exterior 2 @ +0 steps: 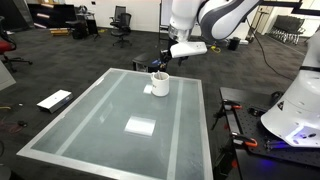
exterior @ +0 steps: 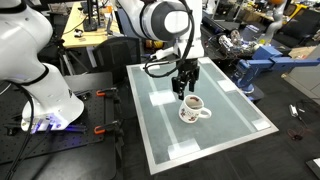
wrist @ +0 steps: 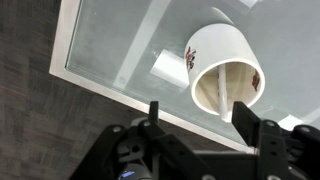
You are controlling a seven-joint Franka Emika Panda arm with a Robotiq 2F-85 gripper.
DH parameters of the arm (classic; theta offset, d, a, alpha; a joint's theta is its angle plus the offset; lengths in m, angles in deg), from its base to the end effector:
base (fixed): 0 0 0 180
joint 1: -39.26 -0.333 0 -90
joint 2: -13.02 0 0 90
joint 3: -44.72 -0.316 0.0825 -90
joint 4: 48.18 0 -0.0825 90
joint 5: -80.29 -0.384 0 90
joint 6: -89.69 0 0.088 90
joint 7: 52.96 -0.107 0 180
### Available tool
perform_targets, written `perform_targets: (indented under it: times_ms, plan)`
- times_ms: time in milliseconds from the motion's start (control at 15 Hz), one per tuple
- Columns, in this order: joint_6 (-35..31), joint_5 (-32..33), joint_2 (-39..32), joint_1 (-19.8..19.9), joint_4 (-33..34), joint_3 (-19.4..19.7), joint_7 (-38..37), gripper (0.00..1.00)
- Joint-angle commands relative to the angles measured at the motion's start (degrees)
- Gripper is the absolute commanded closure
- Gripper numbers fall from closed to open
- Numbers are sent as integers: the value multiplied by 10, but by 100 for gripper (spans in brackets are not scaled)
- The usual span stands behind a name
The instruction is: Remove the marker from the mug and place it on the table
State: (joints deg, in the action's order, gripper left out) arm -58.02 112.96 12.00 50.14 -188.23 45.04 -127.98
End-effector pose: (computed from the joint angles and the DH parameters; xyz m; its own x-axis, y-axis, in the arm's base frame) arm 0.4837 -0.0863 0.3028 0.4884 -0.8054 0.3359 -0.8641 -0.5001 0.0572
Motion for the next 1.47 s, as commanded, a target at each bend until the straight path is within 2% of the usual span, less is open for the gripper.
perform_targets:
  times_ms: [0, 533, 1400]
  plan:
    - [9, 32, -39, -33, 35, 23, -49, 20]
    - [-3, 46, -100, -78, 67, 63, -91, 34]
    - [-60, 46, -157, -112, 106, 103, -75, 32]
